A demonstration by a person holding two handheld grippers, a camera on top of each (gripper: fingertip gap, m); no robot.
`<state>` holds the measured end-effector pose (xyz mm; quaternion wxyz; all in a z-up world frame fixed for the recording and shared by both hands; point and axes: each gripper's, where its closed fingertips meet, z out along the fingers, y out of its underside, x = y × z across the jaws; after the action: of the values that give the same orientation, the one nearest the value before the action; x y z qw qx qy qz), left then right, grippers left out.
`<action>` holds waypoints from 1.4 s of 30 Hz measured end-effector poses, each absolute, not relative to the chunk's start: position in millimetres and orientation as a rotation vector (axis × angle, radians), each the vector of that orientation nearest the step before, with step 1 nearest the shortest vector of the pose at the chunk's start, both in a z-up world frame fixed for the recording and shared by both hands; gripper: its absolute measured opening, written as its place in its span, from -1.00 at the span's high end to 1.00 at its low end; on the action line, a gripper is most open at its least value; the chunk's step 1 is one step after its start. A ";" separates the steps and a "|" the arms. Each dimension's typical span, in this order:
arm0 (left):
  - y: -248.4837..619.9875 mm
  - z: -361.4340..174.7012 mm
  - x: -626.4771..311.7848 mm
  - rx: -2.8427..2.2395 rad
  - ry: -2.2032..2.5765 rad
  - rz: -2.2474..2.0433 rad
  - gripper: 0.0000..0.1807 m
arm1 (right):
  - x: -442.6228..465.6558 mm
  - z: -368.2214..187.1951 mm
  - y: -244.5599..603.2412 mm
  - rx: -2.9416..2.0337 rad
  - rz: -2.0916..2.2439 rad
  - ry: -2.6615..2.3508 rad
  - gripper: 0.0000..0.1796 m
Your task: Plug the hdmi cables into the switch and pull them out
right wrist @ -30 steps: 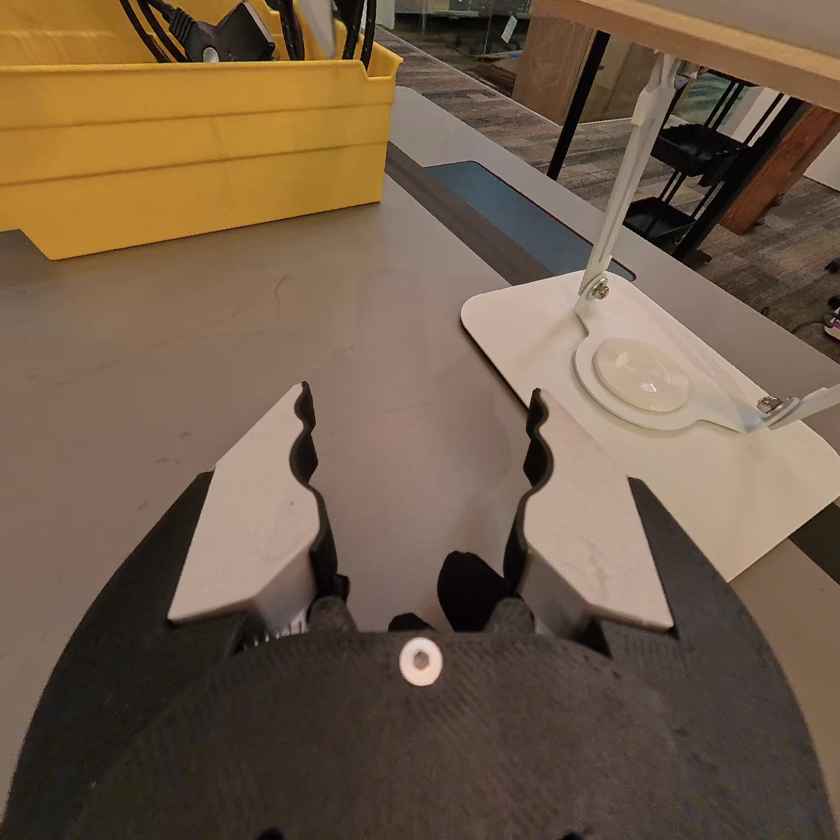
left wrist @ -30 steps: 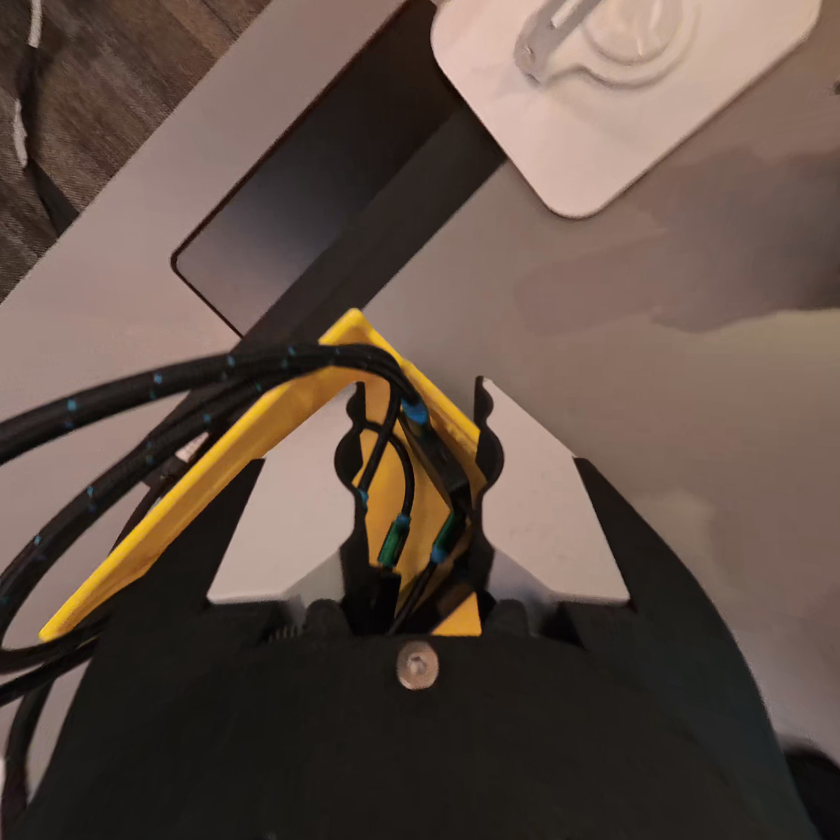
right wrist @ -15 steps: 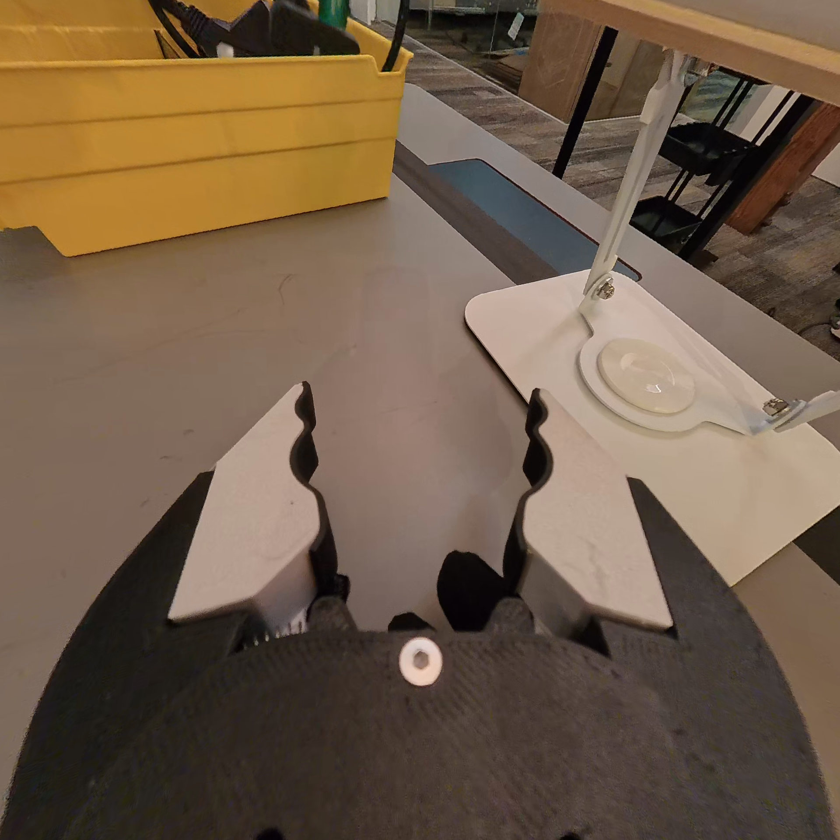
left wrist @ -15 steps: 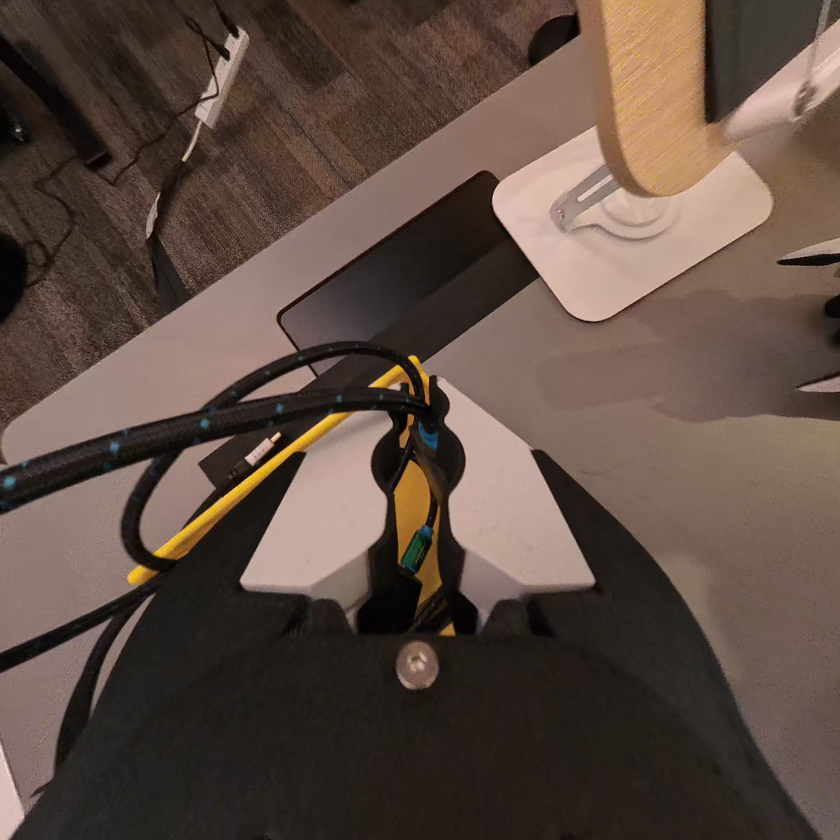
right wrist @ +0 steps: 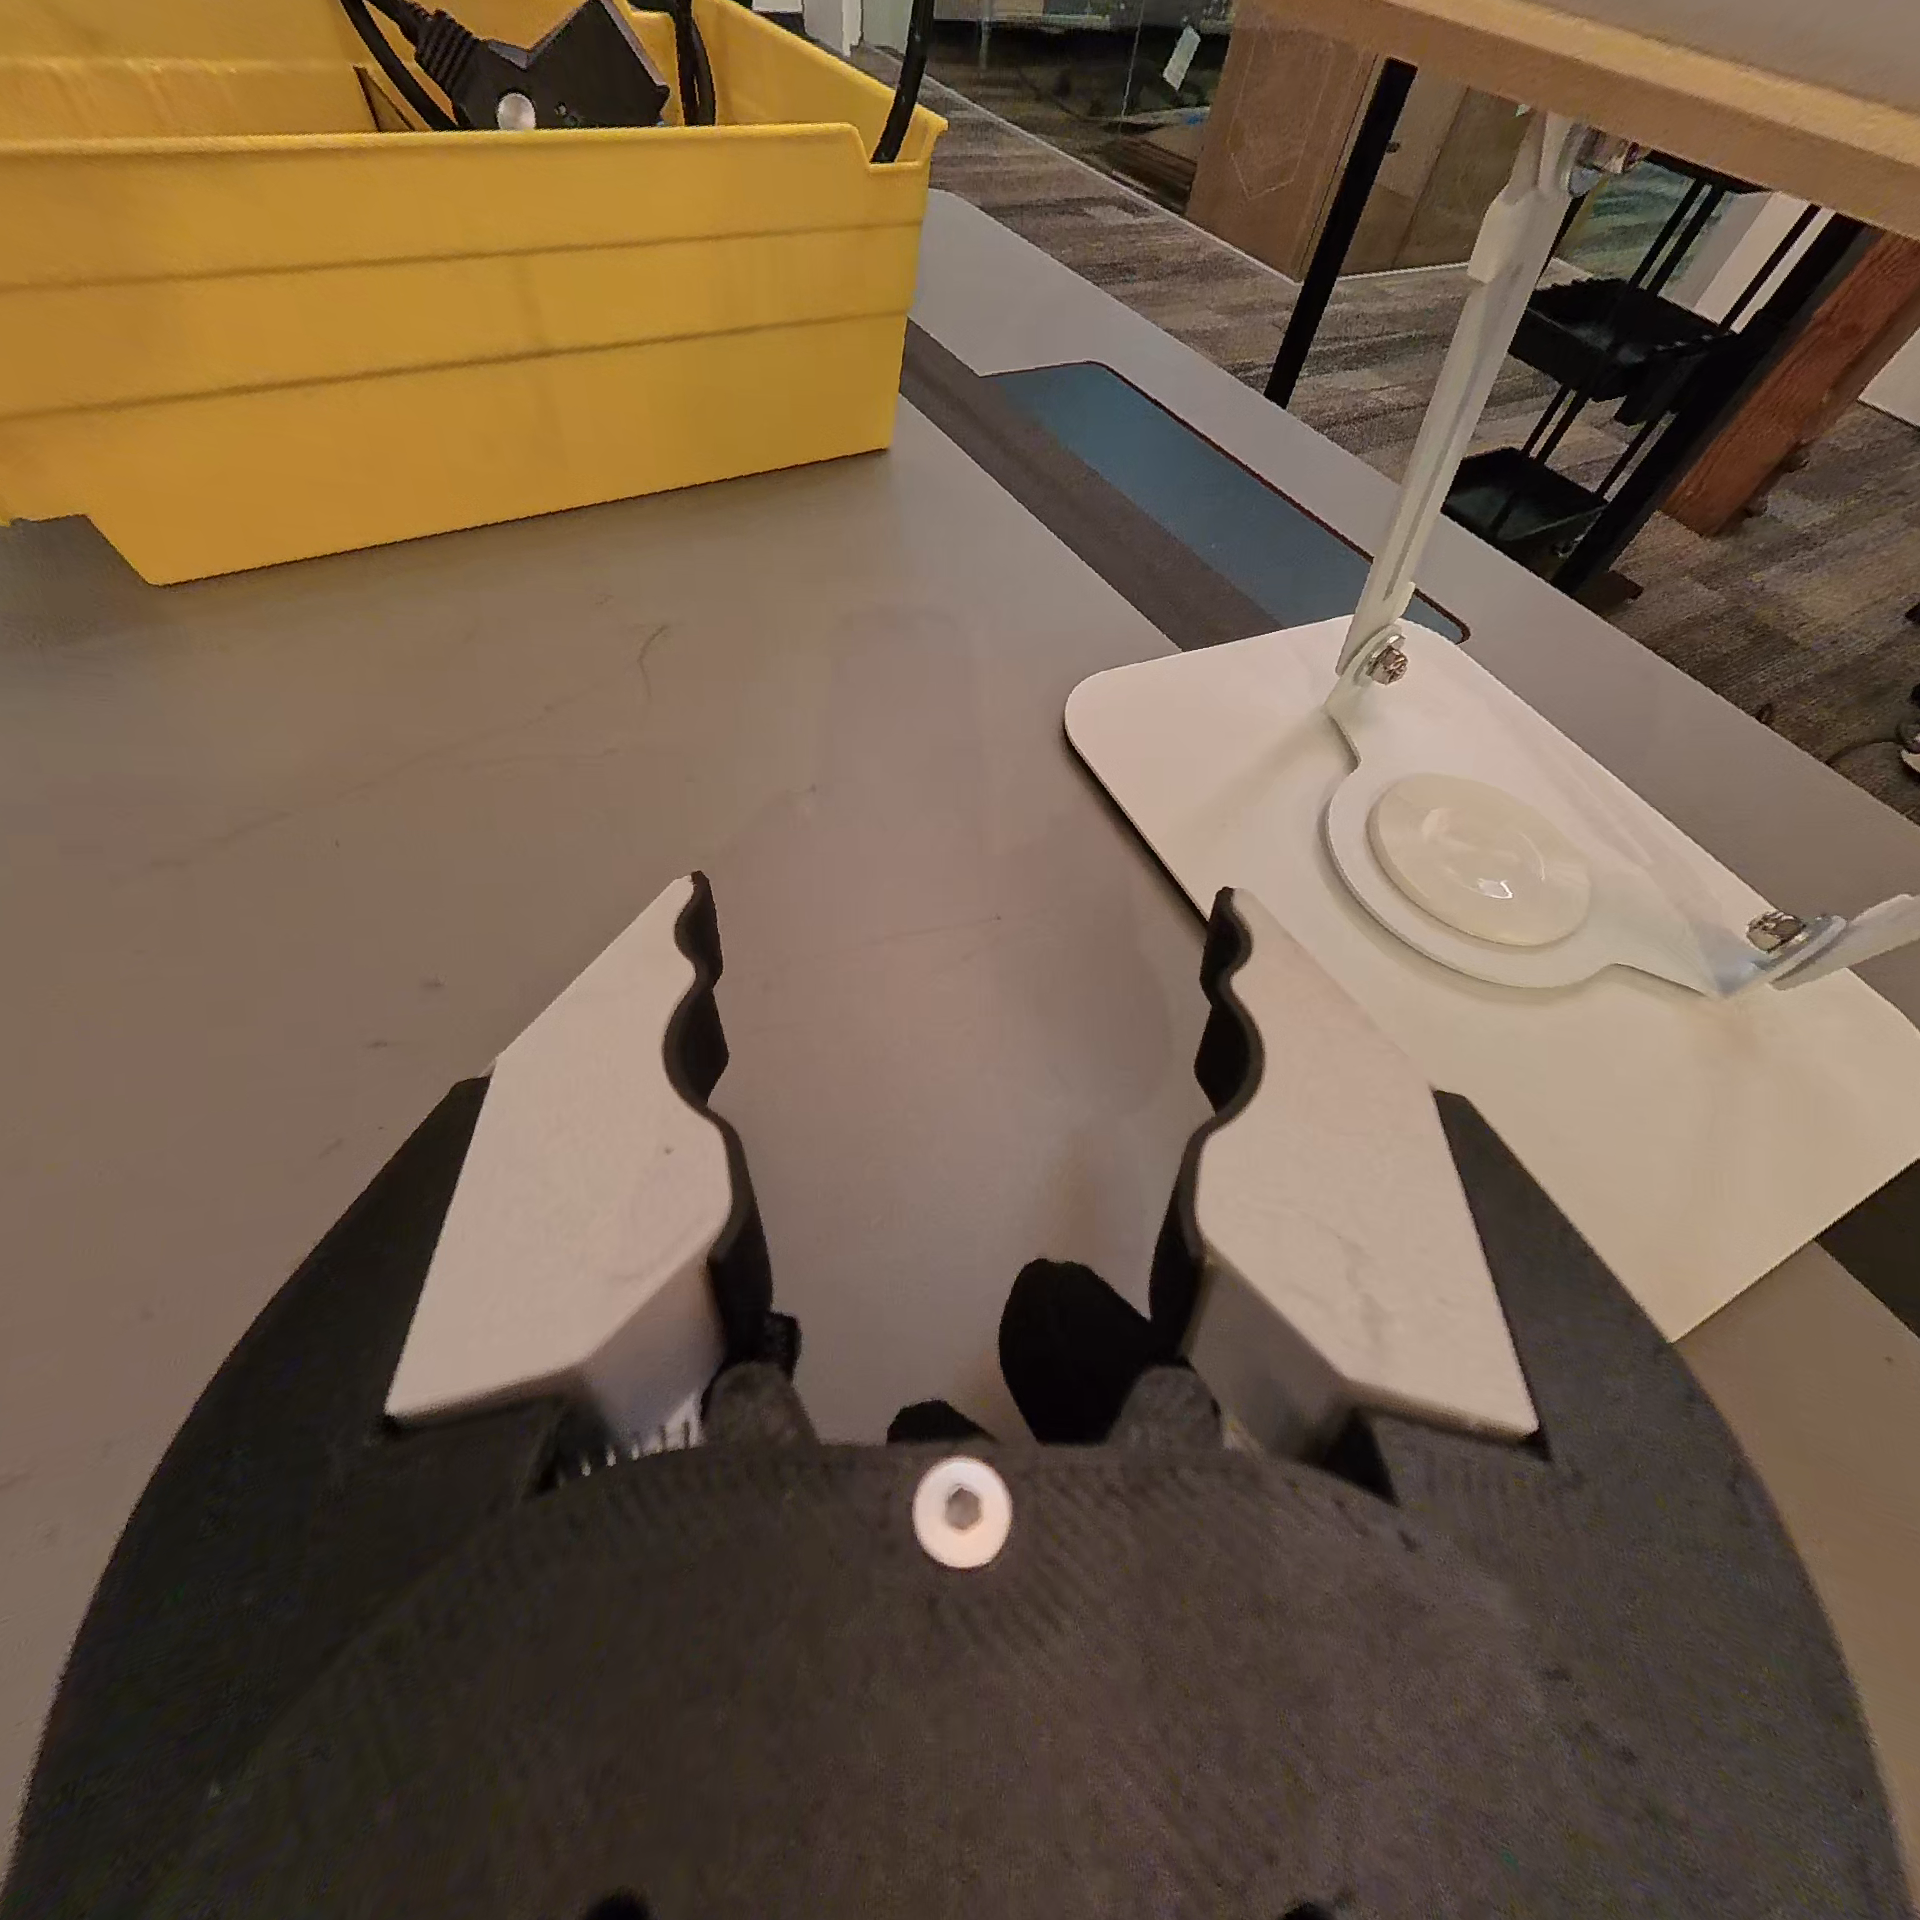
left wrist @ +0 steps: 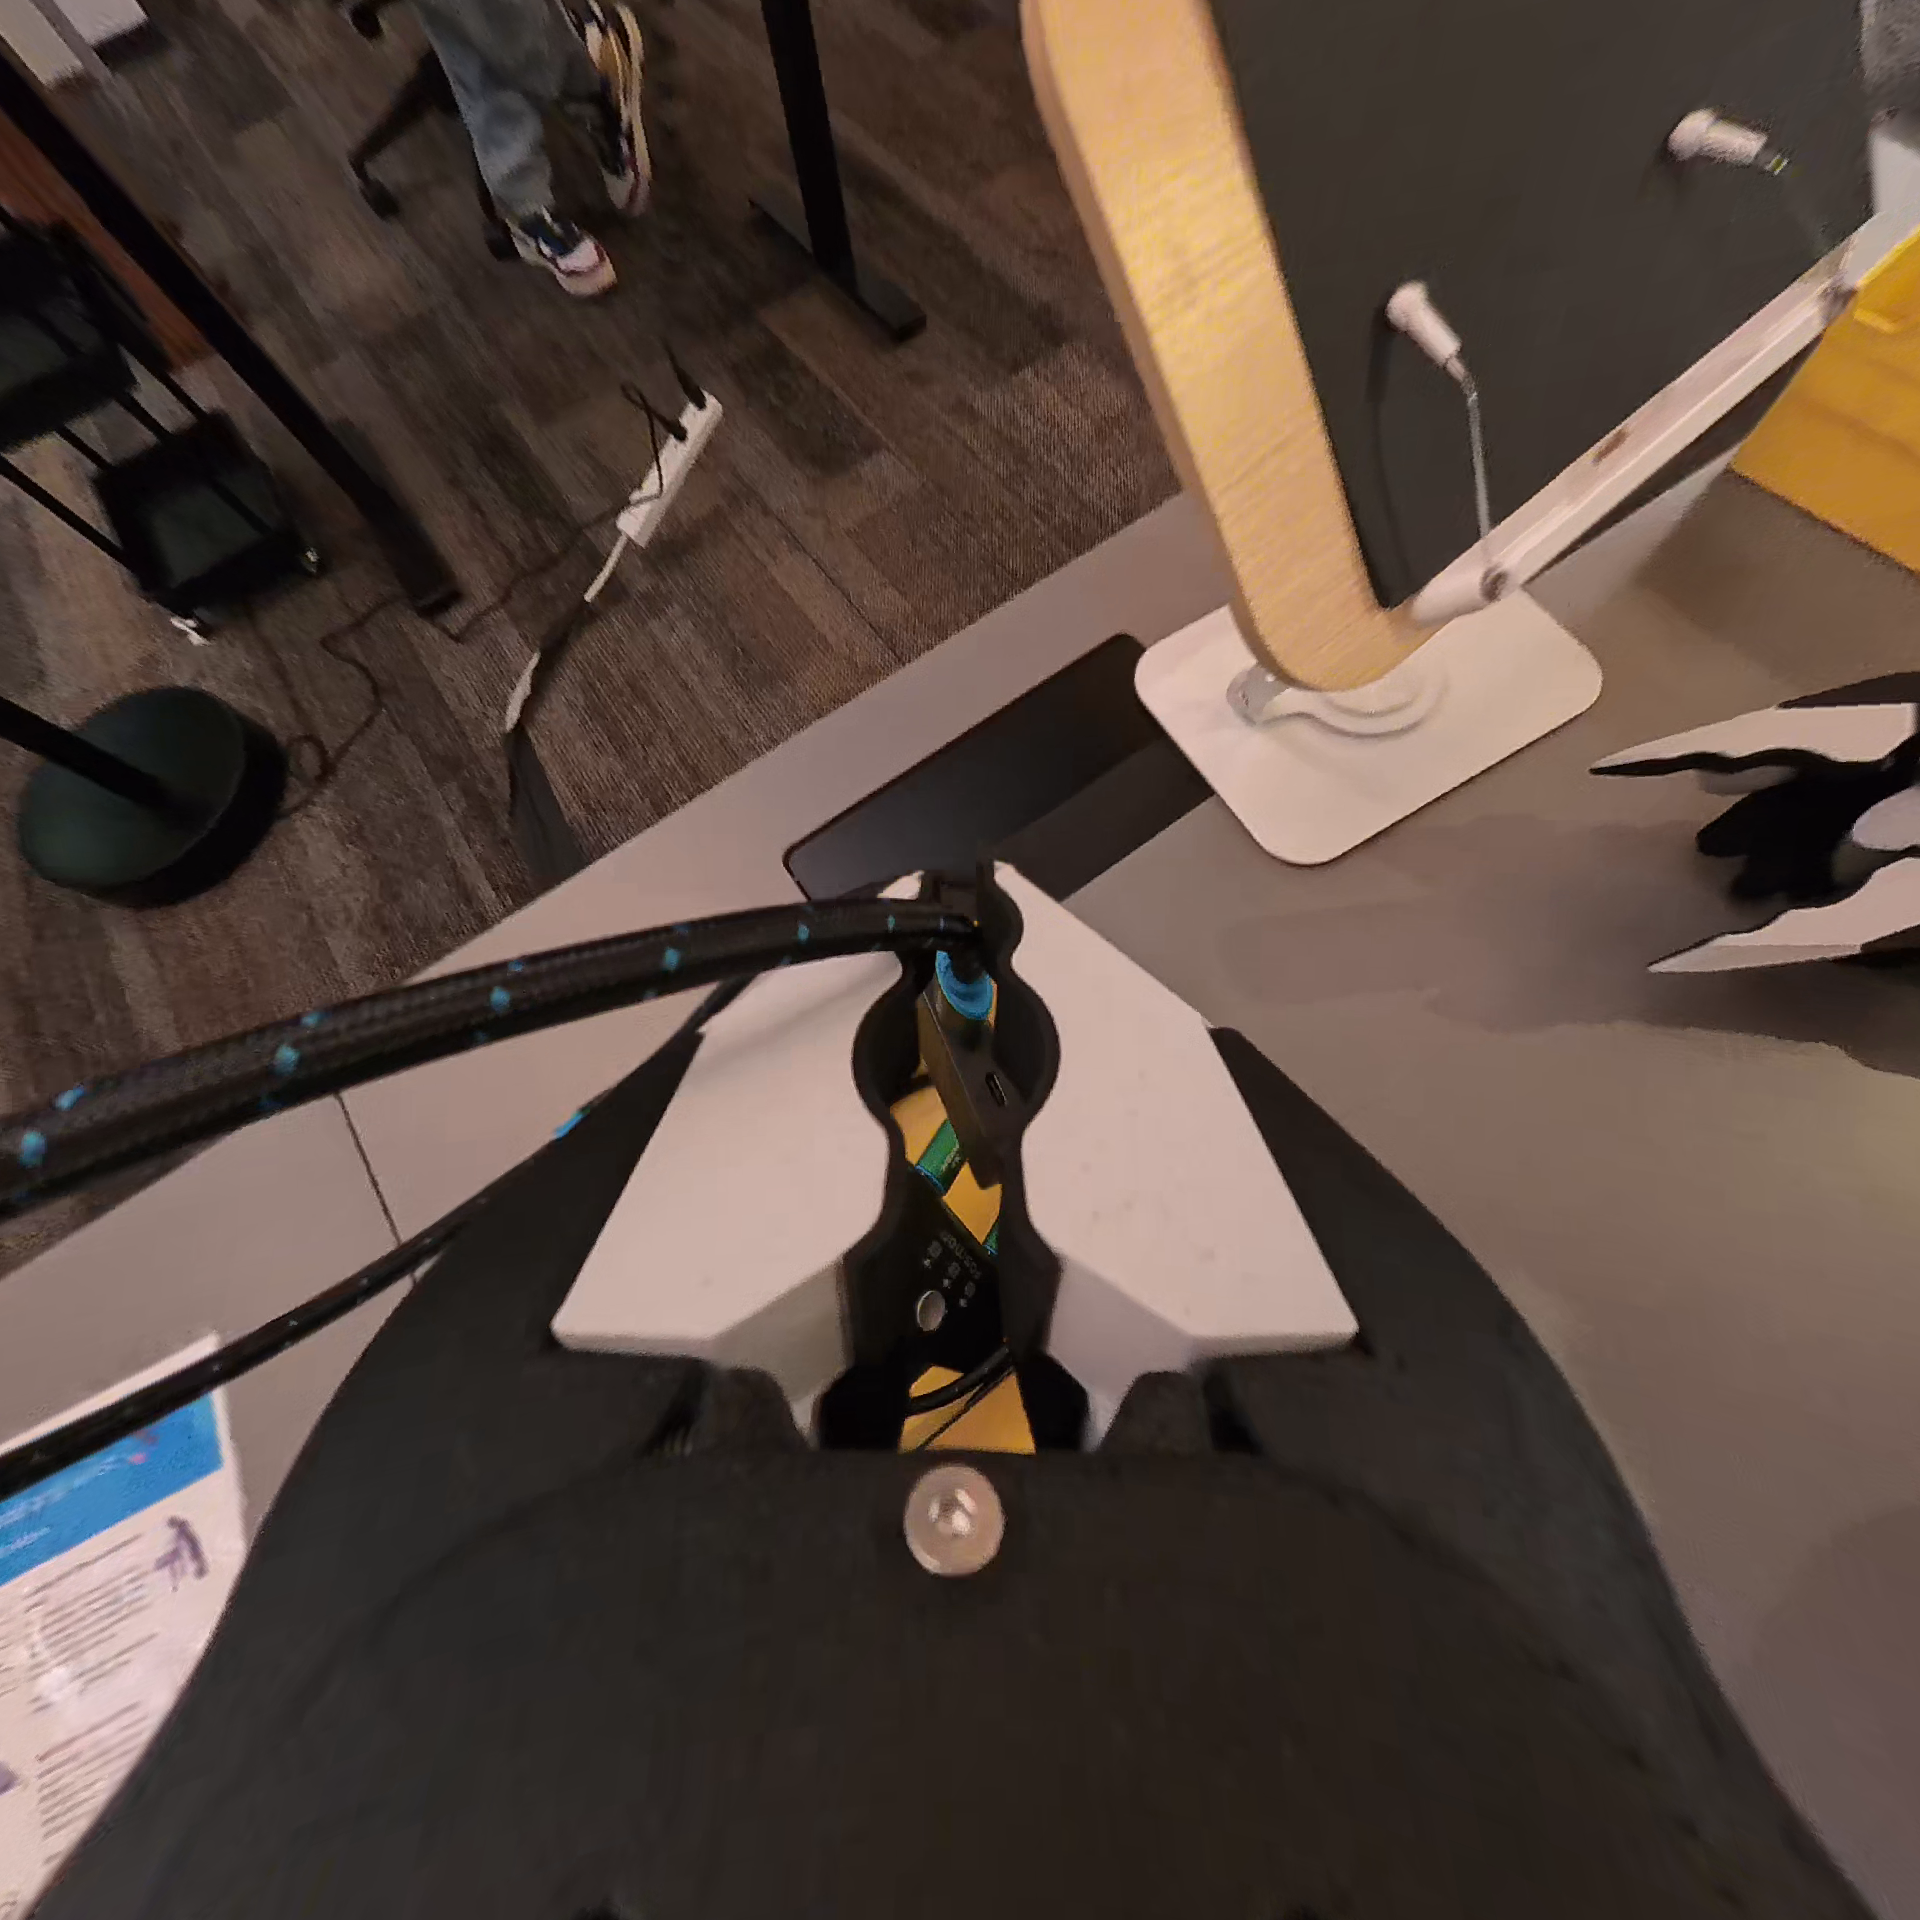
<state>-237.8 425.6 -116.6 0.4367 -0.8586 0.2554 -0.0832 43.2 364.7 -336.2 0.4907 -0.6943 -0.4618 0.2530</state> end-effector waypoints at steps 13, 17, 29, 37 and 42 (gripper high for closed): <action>355.8 -88.0 -127.1 -2.064 1.037 -0.288 0.95 | 45.9 -328.3 361.5 -1.668 0.740 -1.100 -0.04; 330.1 -104.6 -72.9 -2.031 1.213 -0.367 0.95 | 48.0 -326.2 354.8 -1.638 0.812 -1.147 -0.05; 291.0 -194.2 38.8 -2.008 1.540 -0.608 0.96 | 63.8 -295.2 312.5 -1.415 1.123 -1.321 0.15; 274.7 -234.1 75.9 -1.986 1.711 -0.737 0.96 | 45.1 -292.7 263.4 -1.296 1.227 -1.533 0.42; 262.0 -244.4 88.4 -1.956 1.836 -0.784 0.96 | 35.2 -302.2 254.8 -1.306 1.184 -1.607 0.74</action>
<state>88.4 262.0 -244.4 0.1725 -0.6894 0.6471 -0.2762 35.2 254.8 -302.2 0.3693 -0.5089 -0.6261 0.4612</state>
